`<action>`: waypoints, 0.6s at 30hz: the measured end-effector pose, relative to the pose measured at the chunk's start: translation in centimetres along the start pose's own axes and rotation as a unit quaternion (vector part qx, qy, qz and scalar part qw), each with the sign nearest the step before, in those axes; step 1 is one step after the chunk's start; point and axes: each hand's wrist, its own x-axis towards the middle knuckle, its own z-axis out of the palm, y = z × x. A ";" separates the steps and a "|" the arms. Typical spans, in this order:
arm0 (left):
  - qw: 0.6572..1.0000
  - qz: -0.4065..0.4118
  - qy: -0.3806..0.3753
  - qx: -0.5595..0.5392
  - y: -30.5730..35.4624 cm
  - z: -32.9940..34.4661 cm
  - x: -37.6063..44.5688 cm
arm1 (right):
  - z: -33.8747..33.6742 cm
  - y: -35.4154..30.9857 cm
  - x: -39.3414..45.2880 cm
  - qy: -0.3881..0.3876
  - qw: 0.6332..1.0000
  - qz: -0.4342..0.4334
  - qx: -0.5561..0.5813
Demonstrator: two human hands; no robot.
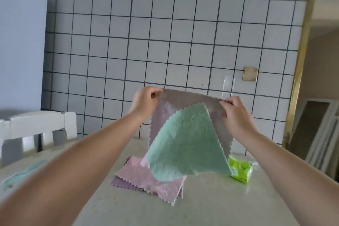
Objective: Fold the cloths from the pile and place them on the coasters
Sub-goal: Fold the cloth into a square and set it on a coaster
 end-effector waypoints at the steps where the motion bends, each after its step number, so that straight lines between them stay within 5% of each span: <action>1: 1.000 0.007 -0.015 0.010 0.2 0.2 0.6 | -0.3 0.1 0.5 -0.033 0.999 -0.002 -0.019; 4: 0.992 0.002 -0.107 0.072 -0.3 1.3 0.8 | 0.0 0.6 0.8 -0.181 0.981 0.011 -0.073; 10: 0.989 -0.039 -0.124 0.069 -2.4 2.7 -0.8 | 1.1 1.5 0.0 -0.188 0.980 0.021 -0.063; 18: 0.996 -0.038 -0.075 -0.007 -1.3 2.2 -1.3 | -0.5 2.0 -0.2 -0.037 0.999 0.033 -0.019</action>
